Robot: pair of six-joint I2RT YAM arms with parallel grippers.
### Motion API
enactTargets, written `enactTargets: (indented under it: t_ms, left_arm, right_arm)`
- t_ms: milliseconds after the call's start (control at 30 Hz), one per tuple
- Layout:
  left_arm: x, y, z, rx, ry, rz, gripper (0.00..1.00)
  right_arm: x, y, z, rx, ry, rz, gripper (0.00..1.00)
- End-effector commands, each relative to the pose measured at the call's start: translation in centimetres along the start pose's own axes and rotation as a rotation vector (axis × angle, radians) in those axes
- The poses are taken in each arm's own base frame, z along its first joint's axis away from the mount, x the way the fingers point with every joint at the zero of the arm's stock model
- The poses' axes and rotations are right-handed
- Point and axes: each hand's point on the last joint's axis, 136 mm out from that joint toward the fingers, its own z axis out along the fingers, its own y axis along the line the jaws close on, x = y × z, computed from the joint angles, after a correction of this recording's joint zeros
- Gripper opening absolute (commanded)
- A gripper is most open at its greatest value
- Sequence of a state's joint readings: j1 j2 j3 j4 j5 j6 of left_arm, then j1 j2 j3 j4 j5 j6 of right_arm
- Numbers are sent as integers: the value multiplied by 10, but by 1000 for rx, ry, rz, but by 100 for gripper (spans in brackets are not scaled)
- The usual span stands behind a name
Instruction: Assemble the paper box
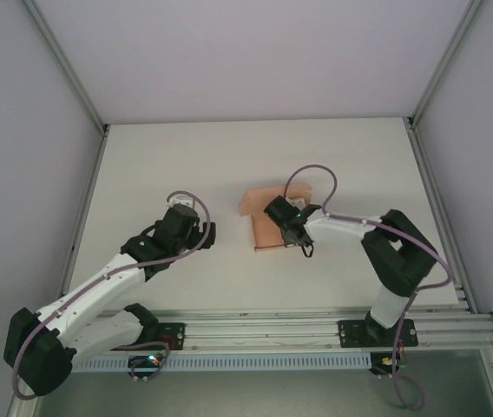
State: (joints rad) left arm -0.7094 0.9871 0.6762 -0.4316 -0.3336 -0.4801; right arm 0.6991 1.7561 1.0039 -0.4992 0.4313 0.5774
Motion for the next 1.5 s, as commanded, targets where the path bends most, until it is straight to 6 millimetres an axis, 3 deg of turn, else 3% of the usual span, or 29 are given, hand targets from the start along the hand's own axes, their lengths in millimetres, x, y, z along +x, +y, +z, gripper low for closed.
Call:
enactTargets:
  t_ms: [0, 100, 200, 367, 500, 567, 700, 867, 1067, 1200, 1233, 1367, 1467]
  left_arm:
    - [1, 5, 1, -14, 5, -26, 100]
    - [-2, 1, 2, 1, -1, -17, 100]
    - [-8, -6, 3, 30, -11, -4, 100]
    - [-21, -18, 4, 65, -24, 25, 100]
    - [-28, -25, 7, 81, -18, 39, 100]
    - [-32, -31, 9, 101, -20, 61, 100]
    - [-43, -59, 15, 243, -14, 148, 100]
    - [-62, -86, 25, 456, 25, 177, 100]
    - [-70, -109, 43, 587, 89, 349, 91]
    - [-65, -110, 62, 566, 159, 435, 76]
    - [-64, -108, 66, 548, 176, 447, 70]
    - [-66, -106, 77, 512, 214, 470, 33]
    - [-70, -111, 77, 507, 210, 483, 3]
  right_arm:
    - [-3, 14, 0, -19, 27, 48, 6]
    - [-5, 15, -3, -15, 38, 47, 14]
    - [-11, 15, -15, -36, 13, 58, 34]
    - [-27, 4, -45, -81, -81, 91, 57]
    - [-37, -7, -70, -124, -159, 99, 68]
    - [-46, -11, -84, -150, -217, 65, 74]
    - [-74, -15, -110, -270, -376, -113, 100]
    - [-97, -12, -132, -474, -463, -402, 100]
    - [-109, -10, -102, -621, -386, -561, 100]
    - [-116, -9, -85, -655, -302, -579, 89]
    - [-112, -10, -80, -651, -268, -581, 84]
    - [-114, -14, -68, -614, -236, -570, 40]
    - [-113, -16, -66, -605, -224, -558, 20]
